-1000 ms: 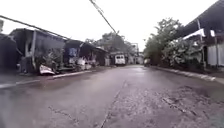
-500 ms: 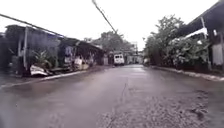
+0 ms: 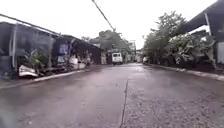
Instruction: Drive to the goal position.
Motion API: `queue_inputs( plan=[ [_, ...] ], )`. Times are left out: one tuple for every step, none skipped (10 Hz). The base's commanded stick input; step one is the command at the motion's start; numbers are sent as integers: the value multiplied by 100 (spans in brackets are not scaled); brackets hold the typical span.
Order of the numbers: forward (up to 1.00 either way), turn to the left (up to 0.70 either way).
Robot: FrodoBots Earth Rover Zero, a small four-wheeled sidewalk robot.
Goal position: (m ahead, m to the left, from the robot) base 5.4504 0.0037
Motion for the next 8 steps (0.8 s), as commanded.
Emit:
queue_inputs(
  plan=[
    [100, 27],
    [100, 27],
    [100, 0],
    [100, 0],
    [100, 0],
    [100, 0],
    [100, 0],
    [100, 0]
  ],
)
